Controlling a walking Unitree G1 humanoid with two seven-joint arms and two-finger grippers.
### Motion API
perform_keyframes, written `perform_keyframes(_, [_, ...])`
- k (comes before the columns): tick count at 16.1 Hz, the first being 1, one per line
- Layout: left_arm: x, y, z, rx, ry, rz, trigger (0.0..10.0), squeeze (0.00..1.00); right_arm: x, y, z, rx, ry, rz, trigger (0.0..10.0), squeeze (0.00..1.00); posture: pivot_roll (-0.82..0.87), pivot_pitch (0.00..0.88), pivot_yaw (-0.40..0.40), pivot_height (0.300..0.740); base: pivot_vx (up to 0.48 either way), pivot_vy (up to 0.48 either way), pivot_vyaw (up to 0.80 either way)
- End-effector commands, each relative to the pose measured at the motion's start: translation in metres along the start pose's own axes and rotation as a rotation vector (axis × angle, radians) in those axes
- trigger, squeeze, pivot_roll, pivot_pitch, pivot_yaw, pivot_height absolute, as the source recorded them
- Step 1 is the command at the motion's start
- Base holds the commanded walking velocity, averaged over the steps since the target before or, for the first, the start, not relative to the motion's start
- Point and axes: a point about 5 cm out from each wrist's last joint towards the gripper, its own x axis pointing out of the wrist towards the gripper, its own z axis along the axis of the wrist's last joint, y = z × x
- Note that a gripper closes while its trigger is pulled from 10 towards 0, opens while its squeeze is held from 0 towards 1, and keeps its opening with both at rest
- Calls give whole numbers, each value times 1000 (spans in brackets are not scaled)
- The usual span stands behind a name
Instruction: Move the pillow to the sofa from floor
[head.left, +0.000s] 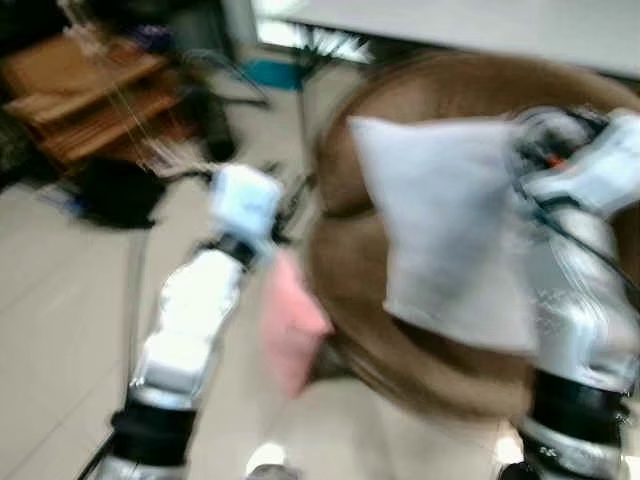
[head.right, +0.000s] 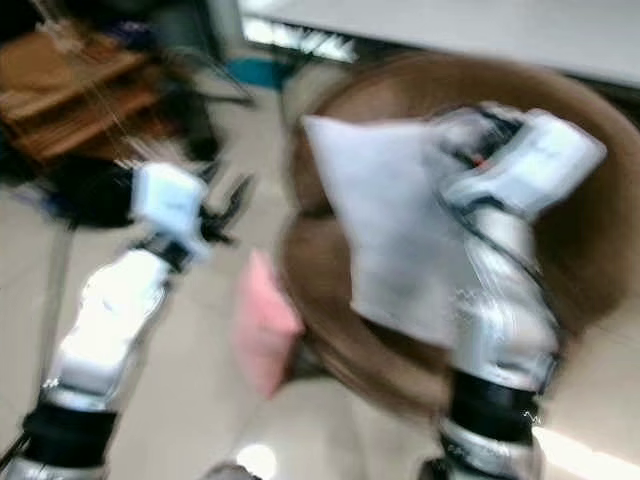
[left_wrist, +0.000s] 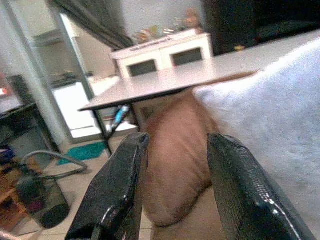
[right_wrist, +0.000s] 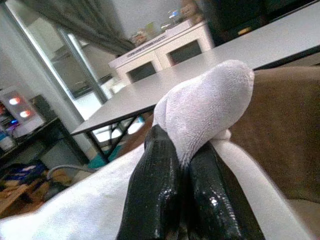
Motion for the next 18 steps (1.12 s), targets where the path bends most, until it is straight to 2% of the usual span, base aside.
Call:
perform_keyframes(1, [-8,14,-9,19,48,40,10000,0,-4,21,-4,42,13,76,10000,0,-28,1,62,740,311,0,0])
perform_keyframes(5, [-8,14,-9,23,48,25,10000,0,-6,18,-7,54,18,61,10000,0,-25,0,67,740,315,0,-700])
perform_keyframes(8, [-7,14,-9,30,56,21,10000,0,-6,18,-9,41,15,56,10000,0,-23,1,67,740,302,0,0])
perform_keyframes(12, [-10,14,-12,31,80,2,10000,0,-7,20,-16,34,69,96,10000,0,-18,15,73,740,0,0,0])
perform_keyframes(16, [-22,7,-17,29,118,-109,10000,0,3,19,-25,-11,130,98,10000,0,-8,43,55,740,0,0,0])
perform_keyframes(17, [-30,5,-19,12,144,-143,10000,0,13,21,-31,-73,160,100,10000,0,0,67,48,740,0,0,0])
perform_keyframes(18, [-33,4,-19,10,149,-149,10000,0,15,21,-33,-85,171,101,10000,0,6,86,44,740,0,0,0])
